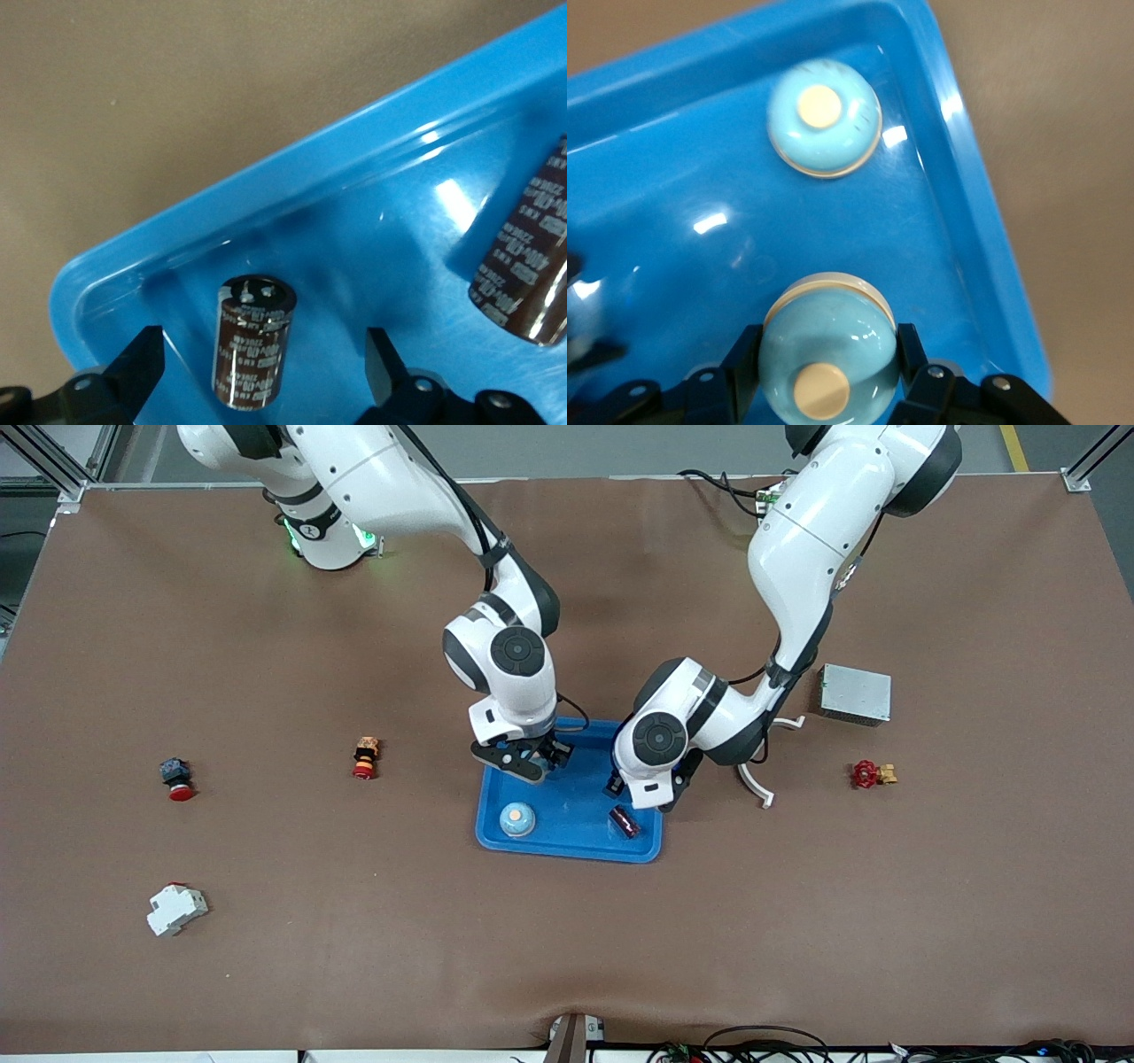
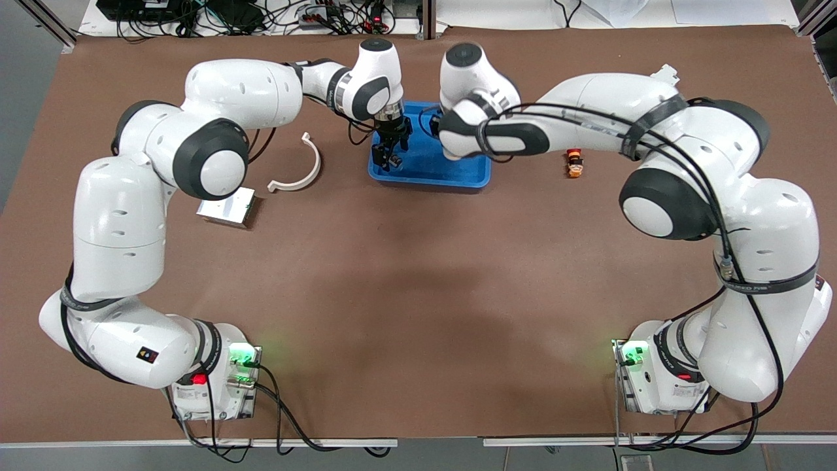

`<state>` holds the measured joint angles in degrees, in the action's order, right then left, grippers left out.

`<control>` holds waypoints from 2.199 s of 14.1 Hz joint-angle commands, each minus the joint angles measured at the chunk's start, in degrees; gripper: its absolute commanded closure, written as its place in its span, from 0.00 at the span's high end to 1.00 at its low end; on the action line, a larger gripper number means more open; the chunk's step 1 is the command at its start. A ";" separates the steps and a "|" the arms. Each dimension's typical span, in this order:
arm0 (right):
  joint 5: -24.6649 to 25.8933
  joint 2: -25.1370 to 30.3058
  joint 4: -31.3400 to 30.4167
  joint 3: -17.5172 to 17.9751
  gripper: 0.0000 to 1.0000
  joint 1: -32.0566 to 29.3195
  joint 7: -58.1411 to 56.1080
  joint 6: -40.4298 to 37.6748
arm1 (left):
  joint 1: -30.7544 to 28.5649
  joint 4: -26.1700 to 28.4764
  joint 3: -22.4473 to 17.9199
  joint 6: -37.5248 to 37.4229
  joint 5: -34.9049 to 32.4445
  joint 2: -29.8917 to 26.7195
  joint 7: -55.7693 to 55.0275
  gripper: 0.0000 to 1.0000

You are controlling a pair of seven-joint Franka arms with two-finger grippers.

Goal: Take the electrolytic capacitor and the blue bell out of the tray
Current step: 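Grasp the capacitor with the left gripper while the right gripper grasps the bell, then place the bell with the right gripper while the left gripper carries the capacitor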

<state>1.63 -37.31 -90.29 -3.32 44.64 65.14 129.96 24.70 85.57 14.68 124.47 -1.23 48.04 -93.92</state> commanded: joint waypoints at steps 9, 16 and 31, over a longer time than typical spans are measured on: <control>0.75 31.22 -28.68 -0.11 0.00 -16.14 -40.40 -3.67 | -0.18 -1.11 -0.17 0.51 -0.97 -0.93 -1.62 0.00; -7.65 37.75 -43.38 -0.28 0.00 -32.49 -68.16 3.11 | -3.78 -1.28 0.44 -7.63 -0.97 -11.29 2.66 0.00; -10.24 24.76 -51.83 -0.64 0.00 -42.97 -86.67 29.81 | -25.21 21.74 0.53 -23.31 1.67 -39.17 60.58 0.00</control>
<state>-7.12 -10.30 -141.76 -4.82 2.72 -19.73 156.96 2.84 103.08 14.77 99.51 -0.27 11.59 -38.71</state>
